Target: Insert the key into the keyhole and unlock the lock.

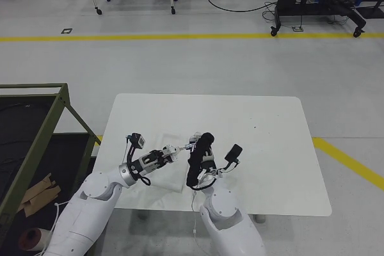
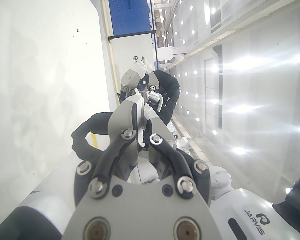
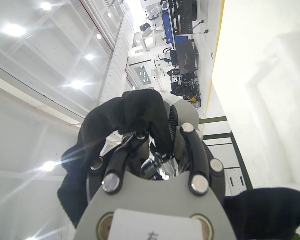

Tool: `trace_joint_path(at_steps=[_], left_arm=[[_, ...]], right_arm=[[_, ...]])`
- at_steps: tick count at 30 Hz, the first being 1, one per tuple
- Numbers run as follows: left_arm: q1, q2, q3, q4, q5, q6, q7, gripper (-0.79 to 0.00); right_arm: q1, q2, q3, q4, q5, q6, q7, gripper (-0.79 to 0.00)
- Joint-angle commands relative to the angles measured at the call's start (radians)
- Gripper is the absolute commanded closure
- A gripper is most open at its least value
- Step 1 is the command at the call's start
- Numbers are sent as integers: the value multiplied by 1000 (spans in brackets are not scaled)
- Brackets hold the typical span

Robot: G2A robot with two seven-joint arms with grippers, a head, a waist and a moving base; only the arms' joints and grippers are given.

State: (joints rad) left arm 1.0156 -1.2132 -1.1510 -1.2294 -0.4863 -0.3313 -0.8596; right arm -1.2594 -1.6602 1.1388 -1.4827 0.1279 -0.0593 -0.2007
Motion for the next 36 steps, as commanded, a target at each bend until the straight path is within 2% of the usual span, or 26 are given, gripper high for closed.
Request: trace_joint_path(at_steps=[1,9,26,36], left_arm=[[-1,0,1,1,3,1,0,0],[-4,-2,6,6,22,6,1,0],[-5,-2,6,7,23,7,0,0],[35,12,9,-100,379,-1,185,0]], right_arm=[[-1,0,3,-1,5,7,7,0],[0,1,16,-9,34,49,24,0],[-4,1,18,-10,37,56,26,0],[3,1,18,-16,39,130,24,0]])
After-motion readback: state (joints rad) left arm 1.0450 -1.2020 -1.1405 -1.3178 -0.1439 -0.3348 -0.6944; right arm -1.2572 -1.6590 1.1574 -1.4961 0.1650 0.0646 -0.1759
